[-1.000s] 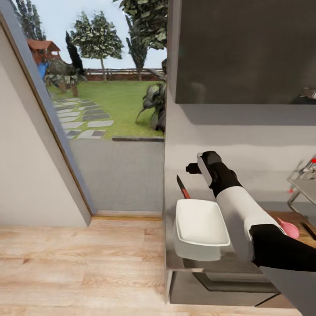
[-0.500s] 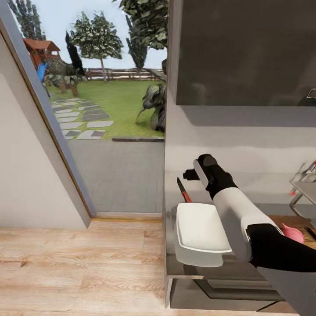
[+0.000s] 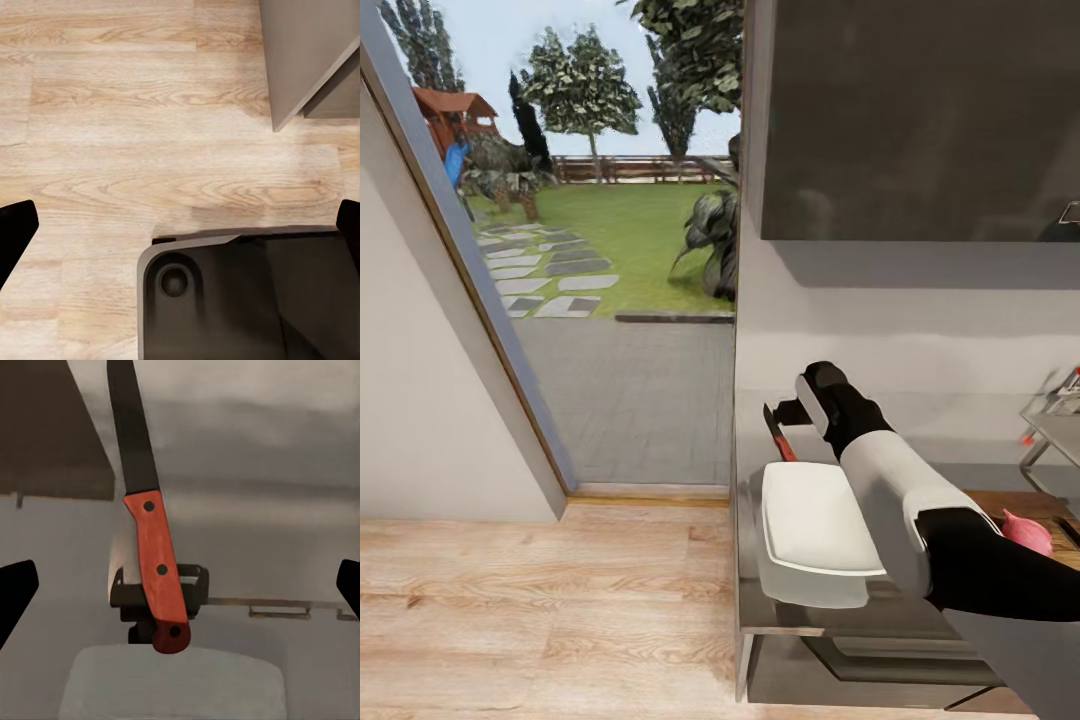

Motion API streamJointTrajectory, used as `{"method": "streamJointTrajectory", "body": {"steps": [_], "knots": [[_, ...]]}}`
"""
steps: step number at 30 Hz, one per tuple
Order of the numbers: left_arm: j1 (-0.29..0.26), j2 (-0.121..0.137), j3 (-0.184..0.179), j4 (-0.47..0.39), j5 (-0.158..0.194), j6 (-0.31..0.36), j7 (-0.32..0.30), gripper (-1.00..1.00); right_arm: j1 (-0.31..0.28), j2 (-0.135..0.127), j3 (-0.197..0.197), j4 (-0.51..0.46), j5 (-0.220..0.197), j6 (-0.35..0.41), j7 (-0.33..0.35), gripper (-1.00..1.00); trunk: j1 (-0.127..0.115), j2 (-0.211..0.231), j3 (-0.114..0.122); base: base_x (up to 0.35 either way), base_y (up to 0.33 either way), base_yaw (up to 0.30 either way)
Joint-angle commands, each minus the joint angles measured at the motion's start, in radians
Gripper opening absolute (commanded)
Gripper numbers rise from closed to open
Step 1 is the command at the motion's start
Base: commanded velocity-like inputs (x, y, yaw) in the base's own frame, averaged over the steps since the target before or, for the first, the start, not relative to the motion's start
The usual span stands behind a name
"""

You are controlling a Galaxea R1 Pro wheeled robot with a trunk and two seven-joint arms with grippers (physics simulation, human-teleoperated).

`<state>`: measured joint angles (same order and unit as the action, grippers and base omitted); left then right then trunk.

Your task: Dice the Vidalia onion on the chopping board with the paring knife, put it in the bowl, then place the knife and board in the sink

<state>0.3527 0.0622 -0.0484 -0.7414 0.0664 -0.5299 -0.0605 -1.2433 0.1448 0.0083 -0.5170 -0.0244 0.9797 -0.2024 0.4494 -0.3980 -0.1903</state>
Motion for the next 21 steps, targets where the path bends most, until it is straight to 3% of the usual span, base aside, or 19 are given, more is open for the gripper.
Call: {"method": "streamJointTrajectory", "body": {"steps": [1,17,21], "knots": [[0.000,0.001,-0.002,-0.001,0.007,-0.001,-0.004,1.00,-0.001,0.001,0.001,0.000,-0.003,0.005,-0.004,1.00,0.001,-0.002,-0.002,0.000,0.000,0.000],[0.000,0.001,-0.002,-0.002,0.007,-0.001,-0.004,1.00,-0.001,0.006,0.001,0.033,-0.004,0.007,-0.005,1.00,0.001,-0.002,-0.002,0.019,0.006,0.000],[0.000,0.001,-0.003,-0.002,0.007,-0.001,-0.005,1.00,-0.001,0.028,0.001,0.051,-0.003,0.007,-0.005,1.00,0.001,-0.002,-0.002,0.178,0.125,0.000]]}}
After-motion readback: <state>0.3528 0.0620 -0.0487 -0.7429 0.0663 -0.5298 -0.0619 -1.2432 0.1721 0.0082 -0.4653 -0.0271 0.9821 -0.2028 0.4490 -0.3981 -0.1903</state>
